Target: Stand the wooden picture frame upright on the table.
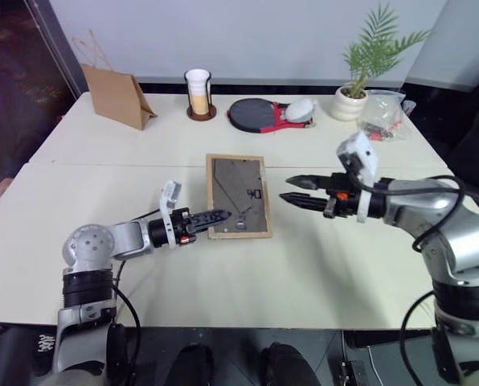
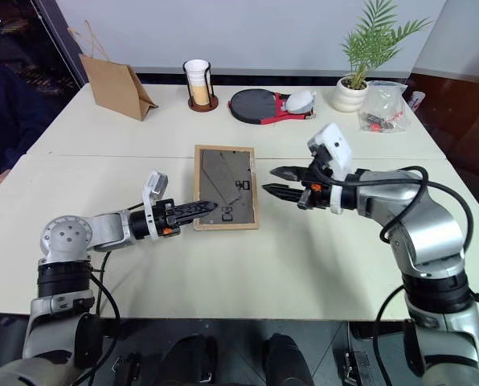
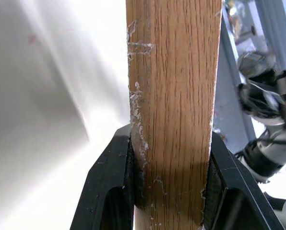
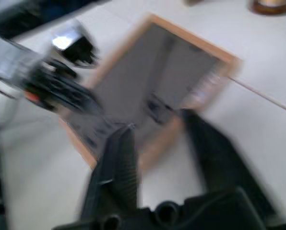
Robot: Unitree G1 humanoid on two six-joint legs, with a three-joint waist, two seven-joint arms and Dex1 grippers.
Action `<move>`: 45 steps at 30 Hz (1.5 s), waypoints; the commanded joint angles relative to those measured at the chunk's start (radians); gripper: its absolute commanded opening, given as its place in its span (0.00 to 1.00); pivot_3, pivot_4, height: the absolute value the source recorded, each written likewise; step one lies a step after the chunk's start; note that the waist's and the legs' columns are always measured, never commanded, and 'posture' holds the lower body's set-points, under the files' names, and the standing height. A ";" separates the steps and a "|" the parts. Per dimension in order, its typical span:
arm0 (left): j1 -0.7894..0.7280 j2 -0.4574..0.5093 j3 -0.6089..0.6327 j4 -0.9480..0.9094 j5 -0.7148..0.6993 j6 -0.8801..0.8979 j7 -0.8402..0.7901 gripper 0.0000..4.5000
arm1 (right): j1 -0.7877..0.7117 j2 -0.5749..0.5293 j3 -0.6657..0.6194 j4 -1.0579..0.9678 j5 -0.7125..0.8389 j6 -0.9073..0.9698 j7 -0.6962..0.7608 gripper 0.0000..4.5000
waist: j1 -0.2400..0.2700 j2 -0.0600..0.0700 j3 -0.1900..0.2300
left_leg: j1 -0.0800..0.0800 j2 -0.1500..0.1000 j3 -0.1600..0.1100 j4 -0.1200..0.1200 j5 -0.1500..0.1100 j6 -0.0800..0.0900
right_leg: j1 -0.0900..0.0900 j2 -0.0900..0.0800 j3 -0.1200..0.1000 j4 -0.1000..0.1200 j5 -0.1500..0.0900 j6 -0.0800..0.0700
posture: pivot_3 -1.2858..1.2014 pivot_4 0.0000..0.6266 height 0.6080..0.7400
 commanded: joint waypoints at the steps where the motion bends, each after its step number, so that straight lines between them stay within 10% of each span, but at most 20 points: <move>1: -0.013 0.012 -0.048 -0.046 0.010 -0.042 -0.080 0.23 | -0.094 0.048 0.036 0.062 0.040 0.024 -0.020 0.85 | -0.001 0.000 0.000 | 0.000 0.000 0.001 0.000 0.000 0.000 | -0.001 0.000 0.000 0.000 0.000 0.000 | 0.52 0.24 1.00; 3: -0.001 0.023 -0.082 -0.076 0.017 -0.055 -0.117 0.23 | -0.132 0.071 0.067 0.123 0.036 0.016 -0.019 0.98 | -0.001 0.000 0.000 | 0.000 0.000 0.001 0.000 0.000 0.000 | -0.001 0.000 0.000 0.000 0.000 0.000 | 0.52 0.24 1.00; 15: 0.059 0.033 -0.128 -0.194 0.006 -0.064 -0.162 0.23 | -0.210 0.122 0.177 0.325 0.029 -0.034 0.039 0.98 | -0.004 0.000 0.000 | -0.001 0.001 0.001 0.000 0.000 0.001 | -0.002 -0.001 0.000 0.000 0.000 0.000 | 0.52 0.24 1.00; 45: 0.065 0.011 -0.057 -0.081 0.033 -0.106 -0.132 0.23 | -0.146 0.033 0.073 0.024 0.245 0.099 0.031 0.98 | -0.001 0.000 0.000 | -0.001 0.001 0.001 -0.001 -0.001 0.001 | -0.002 -0.003 0.000 0.000 0.000 0.000 | 0.52 0.24 1.00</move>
